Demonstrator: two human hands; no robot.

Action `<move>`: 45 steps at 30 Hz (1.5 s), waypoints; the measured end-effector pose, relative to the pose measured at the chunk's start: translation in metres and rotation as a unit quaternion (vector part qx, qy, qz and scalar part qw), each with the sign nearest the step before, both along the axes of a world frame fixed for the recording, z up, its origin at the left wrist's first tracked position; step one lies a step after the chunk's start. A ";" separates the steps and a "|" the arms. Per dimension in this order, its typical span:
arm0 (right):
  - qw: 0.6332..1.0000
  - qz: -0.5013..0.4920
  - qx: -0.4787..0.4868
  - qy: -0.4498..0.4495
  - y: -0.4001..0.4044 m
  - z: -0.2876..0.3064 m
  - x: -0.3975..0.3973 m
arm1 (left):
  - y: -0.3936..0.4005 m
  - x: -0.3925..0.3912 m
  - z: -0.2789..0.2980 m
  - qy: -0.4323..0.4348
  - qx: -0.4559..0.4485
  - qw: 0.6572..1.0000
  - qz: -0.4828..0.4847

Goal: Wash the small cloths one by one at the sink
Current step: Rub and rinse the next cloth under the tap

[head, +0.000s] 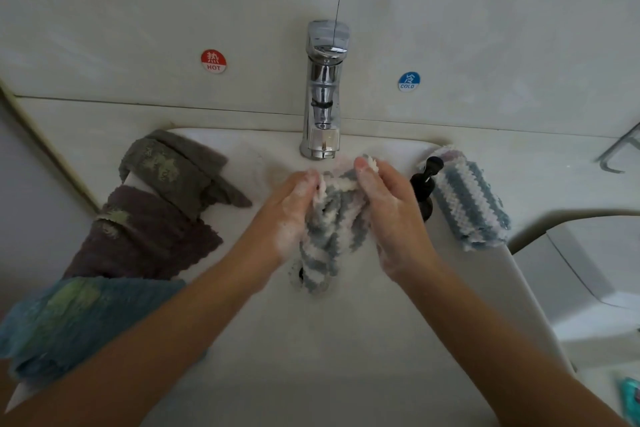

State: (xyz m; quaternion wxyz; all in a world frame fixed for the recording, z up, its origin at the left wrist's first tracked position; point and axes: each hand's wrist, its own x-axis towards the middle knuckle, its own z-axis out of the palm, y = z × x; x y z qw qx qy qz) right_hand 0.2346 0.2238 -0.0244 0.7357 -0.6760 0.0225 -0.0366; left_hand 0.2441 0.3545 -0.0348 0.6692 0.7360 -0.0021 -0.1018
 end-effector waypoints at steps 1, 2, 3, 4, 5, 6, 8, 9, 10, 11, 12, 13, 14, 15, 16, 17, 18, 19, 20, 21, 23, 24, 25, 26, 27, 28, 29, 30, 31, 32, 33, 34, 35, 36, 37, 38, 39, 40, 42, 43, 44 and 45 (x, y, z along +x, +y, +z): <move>1.000 -0.004 -0.005 0.001 0.004 -0.002 -0.001 | -0.005 -0.004 -0.004 -0.029 0.014 0.999 0.016; 1.000 -0.010 -0.011 -0.001 0.008 -0.006 -0.002 | -0.009 -0.009 -0.005 -0.067 0.038 0.997 0.030; 1.000 -0.019 -0.017 -0.004 0.013 -0.009 -0.003 | -0.012 -0.013 -0.007 -0.103 0.068 0.991 0.049; 0.999 -0.027 -0.023 -0.010 0.017 -0.011 -0.004 | -0.014 -0.015 -0.007 -0.133 0.094 0.984 0.070; 0.999 -0.032 -0.036 -0.017 0.021 -0.013 -0.005 | -0.015 -0.016 -0.008 -0.162 0.115 0.976 0.088; 0.997 -0.031 -0.059 -0.027 0.024 -0.014 -0.005 | -0.015 -0.015 -0.009 -0.187 0.132 0.968 0.102; 0.993 -0.015 -0.107 -0.043 0.030 -0.018 -0.007 | -0.012 -0.009 -0.009 -0.226 0.150 0.954 0.127; 0.992 -0.007 -0.119 -0.046 0.032 -0.019 -0.009 | -0.009 -0.005 -0.007 -0.240 0.148 0.950 0.134; 0.991 -0.006 -0.124 -0.047 0.033 -0.019 -0.010 | -0.007 -0.003 -0.006 -0.249 0.144 0.948 0.138; 0.991 -0.011 -0.125 -0.046 0.034 -0.018 -0.010 | -0.007 -0.002 -0.006 -0.258 0.139 0.946 0.136; 0.992 -0.023 -0.118 -0.044 0.033 -0.017 -0.010 | -0.010 -0.006 -0.006 -0.261 0.139 0.947 0.128; 0.993 -0.042 -0.101 -0.032 0.031 -0.016 -0.008 | -0.015 -0.012 -0.007 -0.254 0.145 0.949 0.119; 0.995 -0.064 -0.074 -0.011 0.030 -0.015 -0.004 | -0.021 -0.019 -0.007 -0.241 0.151 0.952 0.112; 0.996 -0.084 -0.041 0.012 0.029 -0.012 -0.002 | -0.027 -0.025 -0.007 -0.228 0.148 0.956 0.110; 0.995 -0.099 -0.014 0.023 0.029 -0.010 -0.002 | -0.031 -0.028 -0.007 -0.222 0.139 0.958 0.113; 0.994 -0.104 -0.007 0.018 0.030 -0.008 -0.002 | -0.033 -0.027 -0.006 -0.225 0.127 0.959 0.120; 0.995 -0.099 -0.020 0.004 0.031 -0.009 -0.004 | -0.032 -0.023 -0.004 -0.226 0.115 0.958 0.132; 0.995 -0.088 -0.043 -0.008 0.035 -0.010 -0.009 | -0.029 -0.017 -0.002 -0.214 0.101 0.960 0.150; 0.995 -0.074 -0.068 -0.016 0.038 -0.013 -0.012 | -0.026 -0.009 0.001 -0.193 0.086 0.962 0.174; 0.994 -0.060 -0.087 -0.021 0.041 -0.014 -0.016 | -0.022 -0.002 0.001 -0.175 0.071 0.962 0.196; 0.993 -0.041 -0.106 -0.017 0.043 -0.016 -0.016 | -0.019 -0.001 -0.003 -0.167 0.054 0.961 0.215; 0.993 -0.038 -0.108 -0.007 0.042 -0.016 -0.012 | -0.021 -0.007 -0.007 -0.168 0.048 0.963 0.206; 0.994 -0.044 -0.102 0.003 0.039 -0.015 -0.008 | -0.024 -0.015 -0.010 -0.170 0.042 0.967 0.187; 0.994 -0.052 -0.098 0.004 0.035 -0.016 -0.003 | -0.028 -0.024 -0.012 -0.173 0.037 0.970 0.164; 0.993 -0.058 -0.105 -0.001 0.033 -0.014 -0.001 | -0.032 -0.029 -0.013 -0.175 0.032 0.973 0.147; 0.992 -0.062 -0.109 -0.006 0.033 -0.015 -0.002 | -0.034 -0.029 -0.012 -0.176 0.032 0.974 0.141; 0.989 -0.060 -0.131 -0.015 0.035 -0.015 -0.005 | -0.034 -0.024 -0.013 -0.172 0.038 0.973 0.147; 0.986 -0.055 -0.154 -0.019 0.038 -0.016 -0.009 | -0.031 -0.015 -0.012 -0.165 0.045 0.972 0.160; 0.986 -0.050 -0.156 -0.018 0.042 -0.014 -0.014 | -0.026 -0.005 -0.011 -0.162 0.045 0.970 0.174; 0.989 -0.047 -0.137 -0.016 0.045 -0.014 -0.017 | -0.020 0.005 -0.010 -0.167 0.039 0.968 0.182; 0.992 -0.036 -0.116 -0.020 0.046 -0.014 -0.017 | -0.014 0.011 -0.010 -0.178 0.031 0.966 0.182; 0.994 -0.018 -0.105 -0.025 0.045 -0.014 -0.016 | -0.010 0.014 -0.010 -0.188 0.029 0.966 0.177; 0.995 -0.002 -0.100 -0.031 0.044 -0.013 -0.014 | -0.007 0.014 -0.009 -0.195 0.029 0.966 0.166; 0.995 0.005 -0.091 -0.030 0.041 -0.014 -0.011 | -0.004 0.015 -0.008 -0.201 0.029 0.967 0.152; 0.997 0.007 -0.074 -0.020 0.036 -0.013 -0.009 | -0.003 0.015 -0.007 -0.205 0.030 0.969 0.138; 0.999 0.008 -0.052 0.001 0.032 -0.012 -0.007 | -0.001 0.015 -0.005 -0.208 0.032 0.969 0.126; 0.999 0.018 -0.031 0.022 0.028 -0.009 -0.007 | 0.001 0.017 -0.005 -0.213 0.036 0.969 0.116; 0.998 0.036 -0.035 0.036 0.024 -0.008 -0.007 | 0.003 0.017 -0.005 -0.219 0.038 0.969 0.106; 0.993 0.073 -0.086 0.038 0.020 -0.007 -0.007 | 0.006 0.017 -0.009 -0.230 0.038 0.969 0.085; 0.990 0.088 -0.098 0.042 0.020 -0.007 -0.007 | 0.007 0.016 -0.011 -0.233 0.038 0.969 0.078; 0.989 0.101 -0.092 0.058 0.020 -0.007 -0.007 | 0.007 0.015 -0.012 -0.234 0.038 0.969 0.075; 0.987 0.109 -0.082 0.081 0.020 -0.006 -0.008 | 0.007 0.014 -0.013 -0.236 0.035 0.968 0.073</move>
